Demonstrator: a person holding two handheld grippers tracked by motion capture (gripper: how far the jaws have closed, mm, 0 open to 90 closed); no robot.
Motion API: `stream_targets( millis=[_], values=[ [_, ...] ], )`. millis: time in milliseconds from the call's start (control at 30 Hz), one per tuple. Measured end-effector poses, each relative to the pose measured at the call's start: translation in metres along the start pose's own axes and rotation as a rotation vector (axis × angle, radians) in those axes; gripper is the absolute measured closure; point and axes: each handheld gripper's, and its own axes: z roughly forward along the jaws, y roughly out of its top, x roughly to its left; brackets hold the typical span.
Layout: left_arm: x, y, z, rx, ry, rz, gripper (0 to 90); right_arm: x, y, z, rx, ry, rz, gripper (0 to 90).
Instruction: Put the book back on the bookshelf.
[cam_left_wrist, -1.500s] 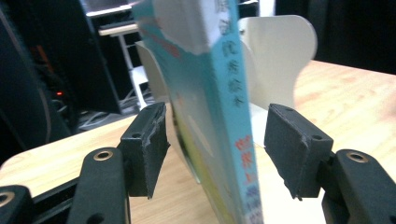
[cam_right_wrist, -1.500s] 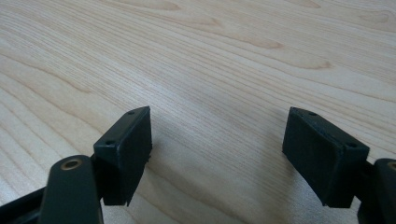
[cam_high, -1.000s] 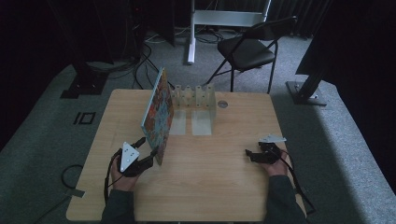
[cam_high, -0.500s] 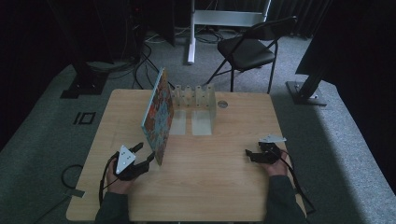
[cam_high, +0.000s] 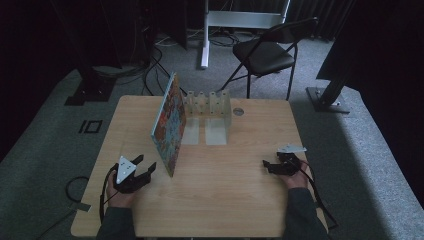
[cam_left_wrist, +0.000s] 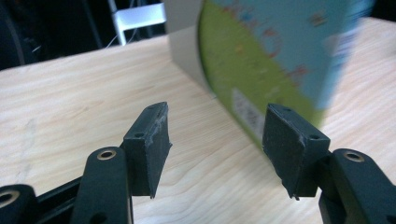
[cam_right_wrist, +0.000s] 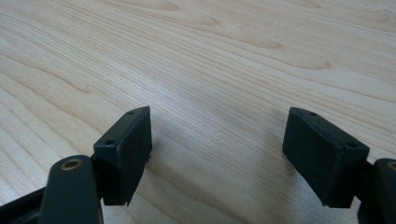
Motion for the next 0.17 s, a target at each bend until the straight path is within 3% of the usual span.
stream_targets(
  millis=[167],
  values=[
    [0.0059,-0.0025,0.0038,0.031,0.015,-0.03,41.8,0.0,0.0,0.0,0.0,0.001,0.0,23.8]
  ],
)
